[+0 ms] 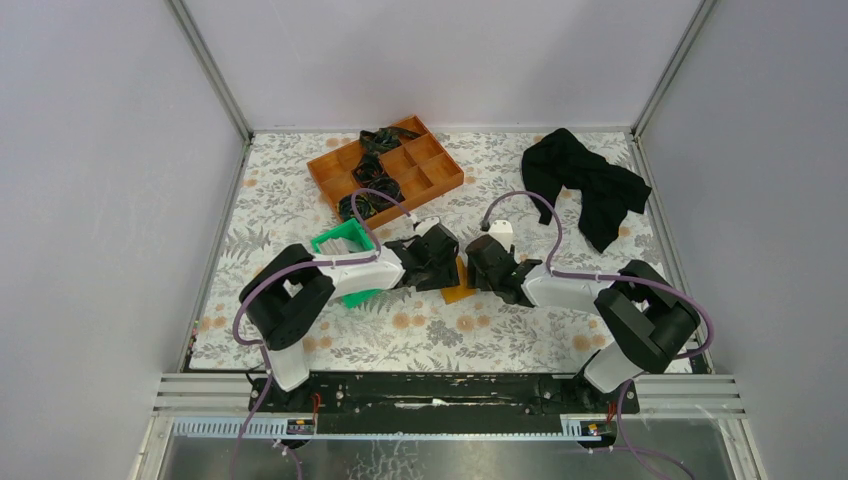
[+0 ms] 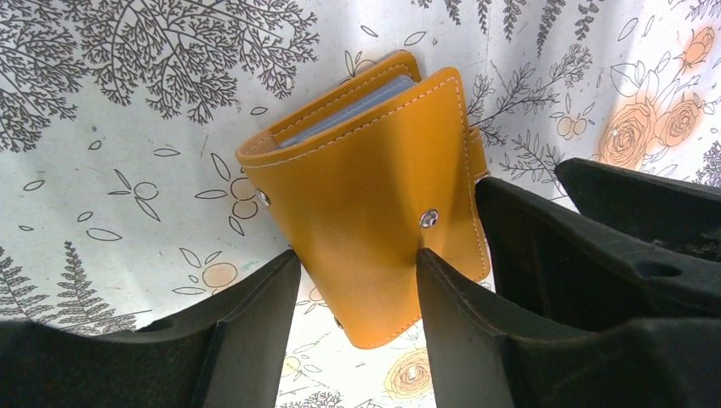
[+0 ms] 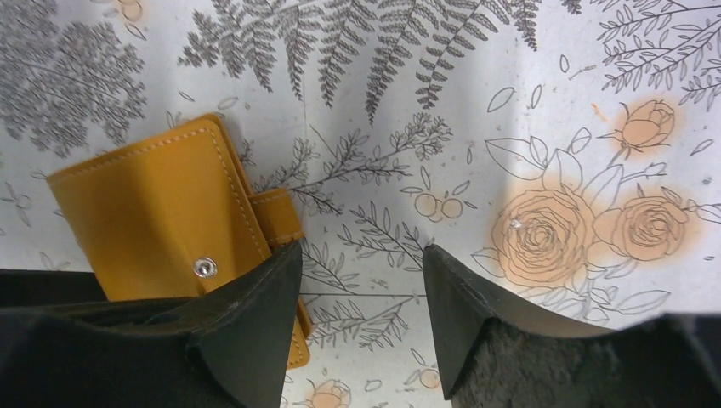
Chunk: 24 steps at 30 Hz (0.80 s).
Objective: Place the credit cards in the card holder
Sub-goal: Close the card holder at the center of the board.
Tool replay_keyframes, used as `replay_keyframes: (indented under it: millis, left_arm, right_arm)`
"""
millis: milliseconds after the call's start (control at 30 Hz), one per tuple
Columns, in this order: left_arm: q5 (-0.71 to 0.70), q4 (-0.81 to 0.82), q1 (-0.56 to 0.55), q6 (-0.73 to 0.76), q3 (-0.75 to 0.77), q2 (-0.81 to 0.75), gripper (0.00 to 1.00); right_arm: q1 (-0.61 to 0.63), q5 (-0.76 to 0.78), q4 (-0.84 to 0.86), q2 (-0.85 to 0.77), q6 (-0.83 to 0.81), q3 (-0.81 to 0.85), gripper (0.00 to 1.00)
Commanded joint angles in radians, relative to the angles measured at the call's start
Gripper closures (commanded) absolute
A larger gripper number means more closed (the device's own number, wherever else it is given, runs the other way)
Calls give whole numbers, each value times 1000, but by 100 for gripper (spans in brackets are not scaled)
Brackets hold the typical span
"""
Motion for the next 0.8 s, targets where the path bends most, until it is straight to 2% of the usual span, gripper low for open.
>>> replay_keyframes:
  millis: [0,233,467,767]
  left_arm:
    - [33,-190,18,59,-131,210,39]
    - [24,-179,41,68,-175,186,38]
    - [9,-156,54,54,-226,168,37]
    - [-15,-162,65,47,-251,137,33]
  right_arm:
    - [1,-57,-198,3,-88,25,38]
    - [-12,-79,-282,25,-128,105,37]
    - [-28,-183,-181,84,-149,116,37]
    - [-36,-212,-129,147,-244,168,36]
